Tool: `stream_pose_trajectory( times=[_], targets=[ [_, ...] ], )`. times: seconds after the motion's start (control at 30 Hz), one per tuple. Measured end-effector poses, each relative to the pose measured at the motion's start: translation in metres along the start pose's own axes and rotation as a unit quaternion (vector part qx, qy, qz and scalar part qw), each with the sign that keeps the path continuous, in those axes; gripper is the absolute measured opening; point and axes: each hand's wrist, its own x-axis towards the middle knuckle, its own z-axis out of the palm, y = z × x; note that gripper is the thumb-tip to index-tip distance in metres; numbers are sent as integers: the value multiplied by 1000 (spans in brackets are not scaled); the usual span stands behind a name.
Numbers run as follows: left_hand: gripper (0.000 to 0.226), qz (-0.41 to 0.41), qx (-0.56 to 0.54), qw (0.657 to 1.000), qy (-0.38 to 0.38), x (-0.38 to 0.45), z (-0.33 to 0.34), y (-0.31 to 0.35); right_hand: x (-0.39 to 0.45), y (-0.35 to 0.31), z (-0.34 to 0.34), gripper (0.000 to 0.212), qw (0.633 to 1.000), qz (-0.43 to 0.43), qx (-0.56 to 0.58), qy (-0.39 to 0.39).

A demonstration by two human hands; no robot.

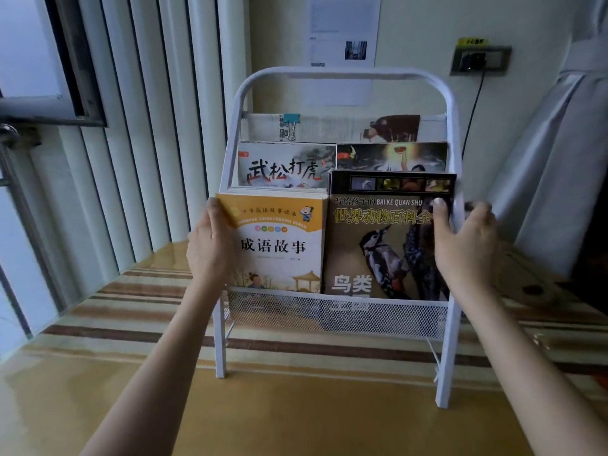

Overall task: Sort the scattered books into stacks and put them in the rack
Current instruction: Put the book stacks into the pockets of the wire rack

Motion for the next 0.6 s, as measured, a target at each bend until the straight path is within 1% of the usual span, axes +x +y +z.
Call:
stream_pose_trajectory(
  times=[0.07, 0.1, 0.13, 0.23, 0.3, 0.4, 0.5, 0.6],
  targets=[
    [86, 12, -58, 996, -70, 4, -4, -5, -2, 12, 3, 57, 999, -9, -33, 1],
    [85, 17, -73, 993, -91, 5, -5, -6, -2, 14, 3, 57, 999, -19, -28, 10],
    [85, 18, -78, 992, -98, 8, -5, -8, -1, 15, 3, 57, 999, -29, -17, 20],
    [91, 7, -68, 995, -78, 15, -1, -5, 9, 14, 5, 56, 999, -36, 19, 22],
    [89, -3, -66, 995, -72, 20, 7, 0, 17, 13, 11, 54, 999, -30, 21, 11],
    [87, 6, -70, 996, -64, 32, 27, 3, 32, 15, 36, 53, 999, -26, 21, 20],
    [88, -10, -72, 996, -56, 48, 57, 5, 49, 20, 65, 55, 1000, -10, 15, 13],
    [73, -24, -45, 998, -39, 61, 83, -3, 59, 24, 85, 51, 1000, -17, -4, 7]
  ],
)
